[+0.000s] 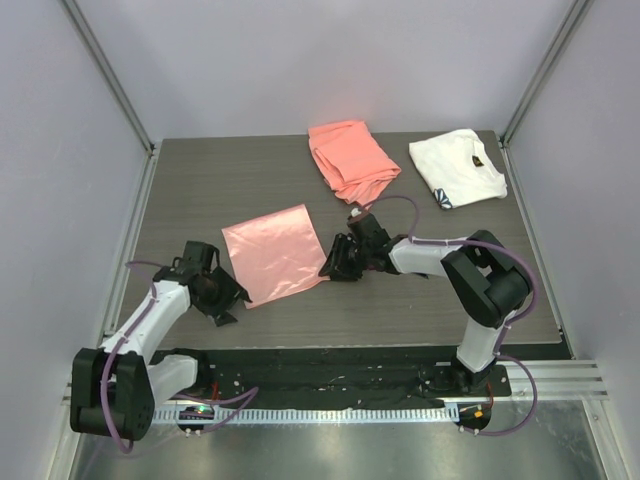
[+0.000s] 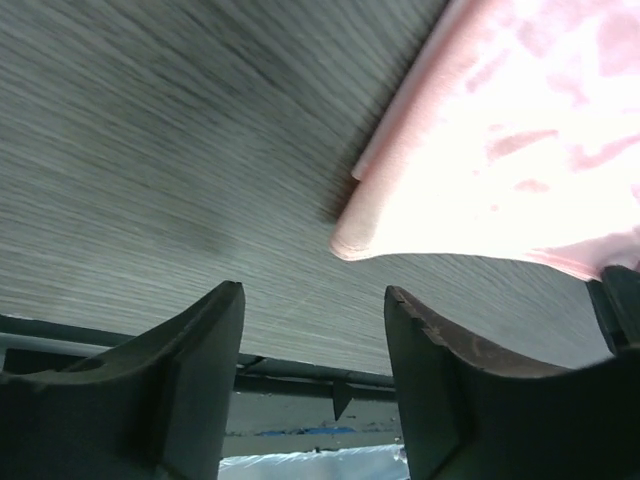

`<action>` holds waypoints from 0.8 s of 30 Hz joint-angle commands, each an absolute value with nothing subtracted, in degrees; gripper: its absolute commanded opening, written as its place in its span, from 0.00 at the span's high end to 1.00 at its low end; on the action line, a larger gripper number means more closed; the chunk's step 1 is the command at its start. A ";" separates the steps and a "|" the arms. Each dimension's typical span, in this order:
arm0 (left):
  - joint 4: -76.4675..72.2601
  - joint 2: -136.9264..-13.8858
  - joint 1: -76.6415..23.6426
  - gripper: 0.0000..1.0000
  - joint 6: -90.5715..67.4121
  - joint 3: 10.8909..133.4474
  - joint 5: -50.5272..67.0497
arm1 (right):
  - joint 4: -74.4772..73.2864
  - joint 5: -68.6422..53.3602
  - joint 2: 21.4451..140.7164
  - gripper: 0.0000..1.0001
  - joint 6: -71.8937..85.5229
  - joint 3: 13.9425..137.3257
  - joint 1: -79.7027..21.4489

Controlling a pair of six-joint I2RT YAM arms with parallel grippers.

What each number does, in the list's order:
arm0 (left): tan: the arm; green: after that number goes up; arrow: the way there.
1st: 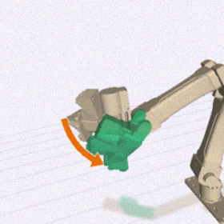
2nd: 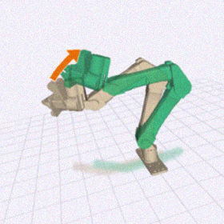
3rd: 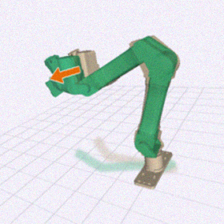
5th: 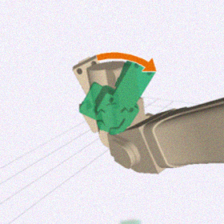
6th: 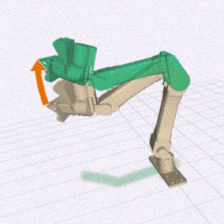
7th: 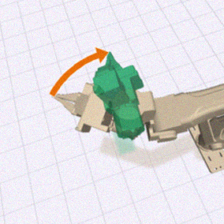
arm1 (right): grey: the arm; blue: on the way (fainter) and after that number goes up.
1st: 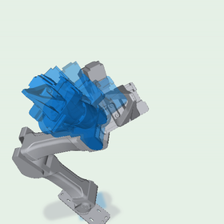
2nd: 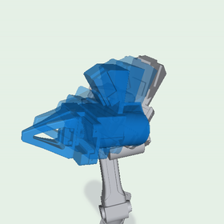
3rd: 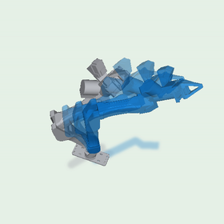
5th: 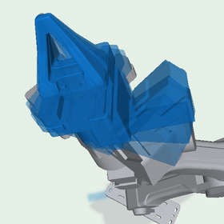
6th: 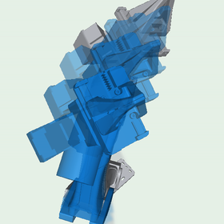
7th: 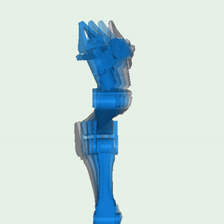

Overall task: Fold the napkin into a case and place the utensils inside
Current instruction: Fold the rectangle-folded napkin at the center of the board.

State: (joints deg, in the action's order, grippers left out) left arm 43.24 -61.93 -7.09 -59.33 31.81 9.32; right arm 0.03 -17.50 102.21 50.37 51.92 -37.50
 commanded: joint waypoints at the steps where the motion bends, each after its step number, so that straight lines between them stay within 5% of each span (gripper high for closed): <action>1: 40.53 -61.69 -6.94 0.34 -59.85 33.31 14.83 | -3.16 -13.53 101.25 0.57 49.66 49.83 -37.97; 24: 33.66 -70.75 -6.77 0.63 -59.86 30.76 8.62 | -2.46 -14.33 100.20 0.57 50.01 48.60 -37.18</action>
State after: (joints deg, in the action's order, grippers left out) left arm 35.16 -70.87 -7.09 -61.08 31.24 12.43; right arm 0.47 -16.49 100.73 50.59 50.13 -37.39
